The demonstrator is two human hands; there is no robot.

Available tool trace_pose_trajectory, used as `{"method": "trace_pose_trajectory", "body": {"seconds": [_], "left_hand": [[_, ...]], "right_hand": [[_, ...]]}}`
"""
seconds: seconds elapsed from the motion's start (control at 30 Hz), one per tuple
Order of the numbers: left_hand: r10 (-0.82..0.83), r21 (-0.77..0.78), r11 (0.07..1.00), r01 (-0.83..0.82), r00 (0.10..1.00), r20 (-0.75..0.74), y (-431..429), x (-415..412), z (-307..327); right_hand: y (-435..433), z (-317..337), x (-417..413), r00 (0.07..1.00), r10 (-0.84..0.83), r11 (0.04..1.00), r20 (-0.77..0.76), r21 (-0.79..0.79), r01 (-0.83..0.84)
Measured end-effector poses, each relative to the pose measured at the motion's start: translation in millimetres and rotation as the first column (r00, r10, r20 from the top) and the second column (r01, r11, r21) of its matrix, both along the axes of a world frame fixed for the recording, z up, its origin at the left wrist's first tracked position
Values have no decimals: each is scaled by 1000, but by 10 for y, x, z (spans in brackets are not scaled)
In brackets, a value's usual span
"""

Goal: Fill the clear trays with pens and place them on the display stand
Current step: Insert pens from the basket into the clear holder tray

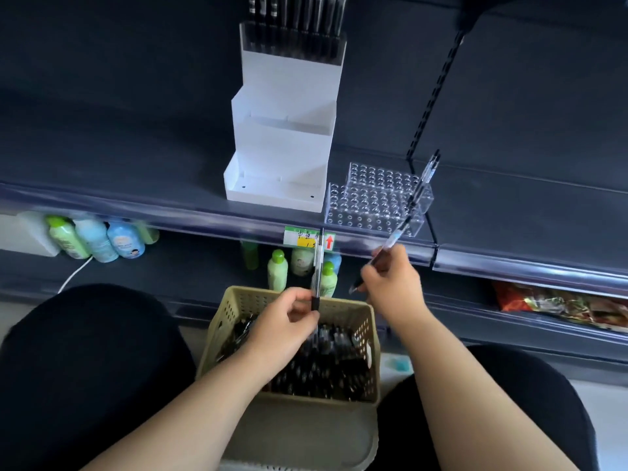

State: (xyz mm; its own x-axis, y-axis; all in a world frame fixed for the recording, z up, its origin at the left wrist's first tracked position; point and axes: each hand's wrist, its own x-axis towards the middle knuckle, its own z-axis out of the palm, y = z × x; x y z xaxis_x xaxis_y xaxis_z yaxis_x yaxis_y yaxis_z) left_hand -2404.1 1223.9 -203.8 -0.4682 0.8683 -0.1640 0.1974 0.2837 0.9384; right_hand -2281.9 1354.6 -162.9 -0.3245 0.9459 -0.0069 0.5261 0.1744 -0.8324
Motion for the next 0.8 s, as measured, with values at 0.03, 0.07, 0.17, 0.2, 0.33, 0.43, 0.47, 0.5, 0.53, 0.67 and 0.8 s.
{"method": "trace_pose_trajectory", "body": {"seconds": [0.03, 0.07, 0.17, 0.2, 0.33, 0.43, 0.47, 0.5, 0.53, 0.67, 0.8], "left_hand": [[5, 48, 999, -4, 1000, -25, 57, 32, 67], [15, 93, 996, -11, 999, -39, 116, 60, 120], [57, 176, 983, -47, 997, -48, 361, 102, 268], [70, 189, 980, -58, 996, -56, 473, 100, 305], [97, 233, 969, -77, 993, -75, 885, 73, 442], [106, 257, 964, -73, 988, -116, 1187, 82, 530], [109, 268, 961, -72, 986, -126, 1280, 97, 558], [110, 279, 958, -71, 986, -126, 1355, 115, 590], [107, 291, 954, -66, 986, -125, 1437, 142, 618], [124, 358, 932, -62, 981, -153, 1637, 254, 694], [123, 370, 928, -47, 975, -183, 1717, 320, 688]], "right_hand": [[116, 87, 24, 998, -19, 1000, -51, 4, 19], [227, 172, 51, 994, -40, 999, -102, 8, 41], [576, 387, 129, 982, -115, 983, -151, 125, 134], [705, 438, 155, 980, -134, 971, -147, 177, 159], [1115, 534, 229, 968, -166, 922, -190, 318, 221], [1331, 536, 244, 970, -169, 900, -175, 373, 224], [1390, 523, 242, 972, -169, 899, -163, 379, 220], [1435, 509, 239, 974, -171, 897, -150, 385, 217], [1485, 495, 237, 976, -173, 896, -135, 389, 213], [1600, 408, 228, 988, -147, 912, -42, 380, 152], [1681, 309, 219, 988, -130, 913, 79, 399, 89]]}}
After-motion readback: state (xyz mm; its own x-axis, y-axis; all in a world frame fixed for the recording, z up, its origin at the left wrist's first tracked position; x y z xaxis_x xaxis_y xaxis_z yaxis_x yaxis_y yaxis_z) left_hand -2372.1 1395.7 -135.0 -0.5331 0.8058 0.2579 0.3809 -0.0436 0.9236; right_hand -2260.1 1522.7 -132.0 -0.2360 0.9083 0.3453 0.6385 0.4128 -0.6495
